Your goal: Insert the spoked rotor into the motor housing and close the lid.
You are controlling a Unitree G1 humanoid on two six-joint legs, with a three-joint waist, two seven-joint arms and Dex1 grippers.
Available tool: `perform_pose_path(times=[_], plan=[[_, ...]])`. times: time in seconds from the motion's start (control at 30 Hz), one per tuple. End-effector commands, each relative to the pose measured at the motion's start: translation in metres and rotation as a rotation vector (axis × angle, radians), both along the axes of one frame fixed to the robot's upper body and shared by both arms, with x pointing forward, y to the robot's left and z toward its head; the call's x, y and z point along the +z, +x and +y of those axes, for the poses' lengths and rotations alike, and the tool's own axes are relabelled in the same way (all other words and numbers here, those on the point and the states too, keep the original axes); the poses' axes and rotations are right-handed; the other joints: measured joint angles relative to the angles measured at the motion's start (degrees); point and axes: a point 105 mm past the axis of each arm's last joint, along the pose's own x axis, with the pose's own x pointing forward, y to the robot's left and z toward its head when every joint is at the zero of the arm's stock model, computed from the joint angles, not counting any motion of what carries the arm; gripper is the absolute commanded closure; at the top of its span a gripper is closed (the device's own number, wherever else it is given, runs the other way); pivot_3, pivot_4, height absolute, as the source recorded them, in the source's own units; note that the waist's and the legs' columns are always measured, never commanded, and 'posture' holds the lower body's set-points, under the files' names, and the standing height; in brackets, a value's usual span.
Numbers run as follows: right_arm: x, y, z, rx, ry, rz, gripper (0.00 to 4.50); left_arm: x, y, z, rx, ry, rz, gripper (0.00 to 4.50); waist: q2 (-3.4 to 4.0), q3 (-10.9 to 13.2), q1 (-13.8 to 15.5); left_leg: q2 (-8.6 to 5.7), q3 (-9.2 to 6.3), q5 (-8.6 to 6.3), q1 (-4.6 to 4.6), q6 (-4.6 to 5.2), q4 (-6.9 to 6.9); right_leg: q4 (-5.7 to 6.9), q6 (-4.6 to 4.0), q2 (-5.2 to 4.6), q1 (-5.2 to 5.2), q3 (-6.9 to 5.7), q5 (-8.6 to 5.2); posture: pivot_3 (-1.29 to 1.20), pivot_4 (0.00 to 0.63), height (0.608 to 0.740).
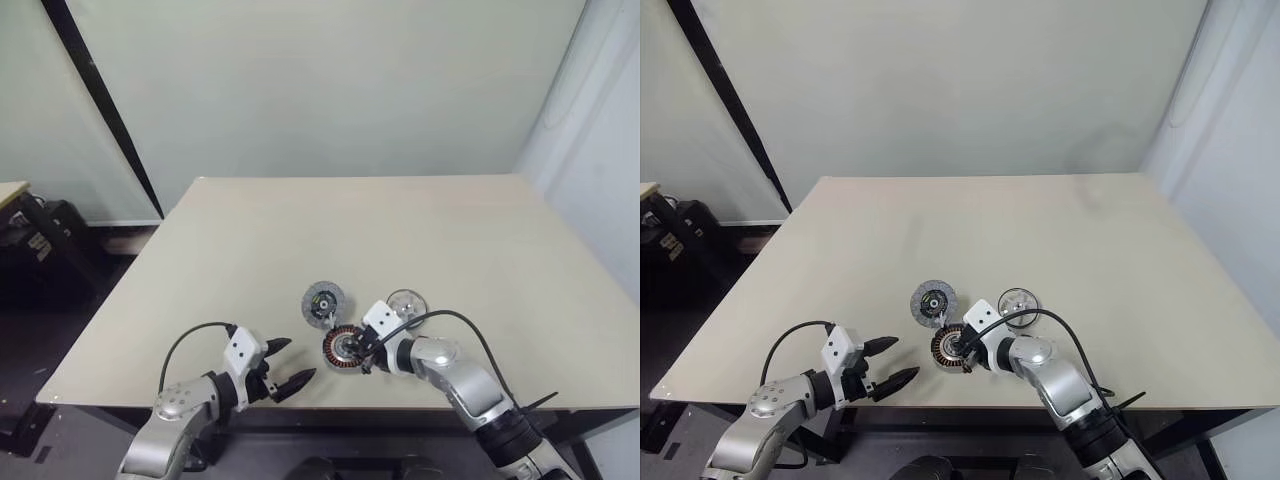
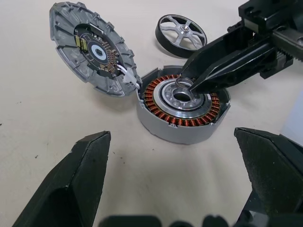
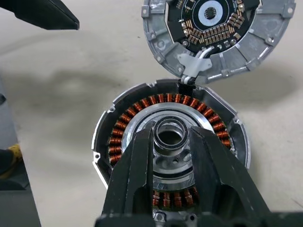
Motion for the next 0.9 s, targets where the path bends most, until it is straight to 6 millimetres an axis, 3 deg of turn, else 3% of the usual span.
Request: perform_pose_path(times=[0.03,0.9], plan=[[0.0104,0.0038,0.0053,0.012,0.022,-0.044,3.70,0.0098,0.0046,-0.0028,-0.015,0.002,-0.051,0.00,0.00,0.00,-0.05,0.00,0.00,0.00,0.00,0.00,0.00,0.00,0.00,0.00,0.00,0.00,0.00,0.00,0.000,0.740],[0.0021,0.0043,0.0059,0.008,0.006,-0.033,3.70,0.0088,0.0043,-0.0034,-0.013,0.001,-0.049,0.00,0.01,0.00,-0.09,0.00,0.00,0.00,0.02,0.00,0.00,0.01,-0.02,0.01,0.00,0.00,0.01,0.00,0.000,0.740]])
